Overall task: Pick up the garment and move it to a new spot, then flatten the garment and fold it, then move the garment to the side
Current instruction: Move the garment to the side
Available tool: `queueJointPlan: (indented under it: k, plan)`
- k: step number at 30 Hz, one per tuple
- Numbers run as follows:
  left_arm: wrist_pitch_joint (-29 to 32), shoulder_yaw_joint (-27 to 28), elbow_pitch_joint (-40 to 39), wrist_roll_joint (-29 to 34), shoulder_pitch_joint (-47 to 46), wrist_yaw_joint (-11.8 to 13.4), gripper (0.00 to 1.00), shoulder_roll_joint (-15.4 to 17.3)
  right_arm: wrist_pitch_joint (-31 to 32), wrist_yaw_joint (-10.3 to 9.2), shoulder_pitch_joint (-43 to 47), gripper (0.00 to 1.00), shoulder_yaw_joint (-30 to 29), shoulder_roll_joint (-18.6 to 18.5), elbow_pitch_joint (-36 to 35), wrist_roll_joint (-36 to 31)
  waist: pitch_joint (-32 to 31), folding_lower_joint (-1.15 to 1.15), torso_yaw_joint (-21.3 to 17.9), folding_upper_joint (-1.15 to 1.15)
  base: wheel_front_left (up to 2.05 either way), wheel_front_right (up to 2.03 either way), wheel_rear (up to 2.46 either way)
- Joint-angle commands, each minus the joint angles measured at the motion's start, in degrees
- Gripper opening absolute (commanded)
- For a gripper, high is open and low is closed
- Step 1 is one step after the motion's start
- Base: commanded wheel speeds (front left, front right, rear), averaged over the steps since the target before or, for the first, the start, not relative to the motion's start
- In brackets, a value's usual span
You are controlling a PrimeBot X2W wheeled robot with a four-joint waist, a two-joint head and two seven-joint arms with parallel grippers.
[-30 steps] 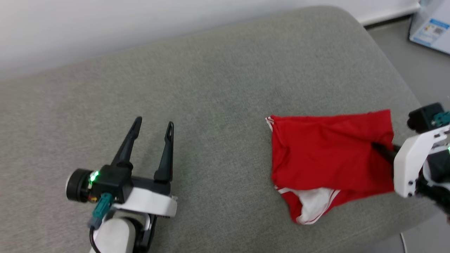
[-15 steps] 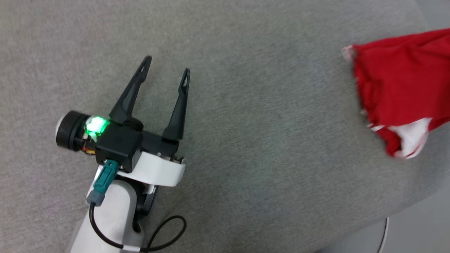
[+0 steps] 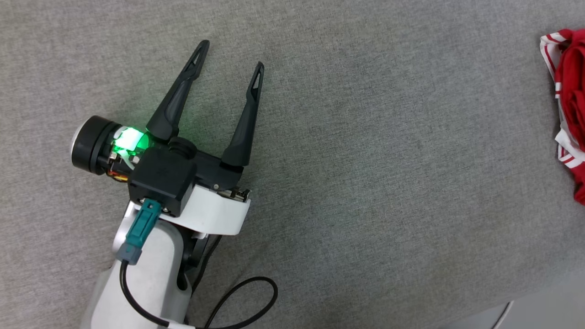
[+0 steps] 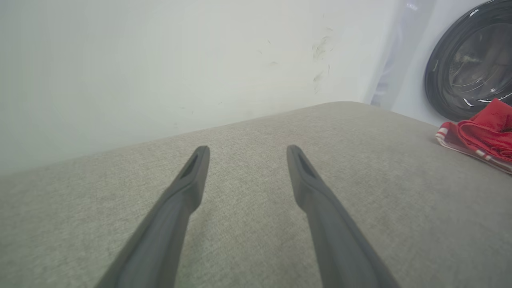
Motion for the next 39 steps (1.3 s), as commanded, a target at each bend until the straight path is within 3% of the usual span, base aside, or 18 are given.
queueJointPlan:
  k: [1,8,15,28,39]
  plan:
    - [-0.57,0.04,0.35,-0.39,-0.36,0.15,1.0,0.06,-2.57,-0.09,-1.35,1.0,-1.12,0.07,1.9,-1.35,-0.56,-0.01,0.24,0.0,0.0,0.0,0.0]
    - [-2.4,0.78,2.37,-1.62,2.4,1.66,1.0,-0.38,-12.88,-0.09,-1.72,1.0,-3.69,0.32,5.13,-5.21,-5.0,-0.01,0.98,0.0,0.0,0.0,0.0]
    - [-4.27,1.74,4.71,-3.78,6.83,3.27,1.0,-1.42,-16.64,-0.09,2.81,1.0,-4.01,1.15,2.55,-6.54,-11.48,-0.01,2.56,0.0,0.0,0.0,0.0]
    - [-6.55,4.34,10.38,-8.22,17.44,7.18,1.0,-3.68,-16.99,-0.09,23.64,1.0,-8.14,8.92,-16.47,-8.24,-25.32,-0.01,6.84,0.0,0.0,0.0,0.0]
    - [-7.0,7.54,13.66,-10.57,23.94,8.81,1.0,-3.88,-15.48,-0.09,37.64,1.0,-5.55,16.95,-29.92,-7.53,-33.22,-0.01,11.48,0.0,0.0,0.0,0.0]
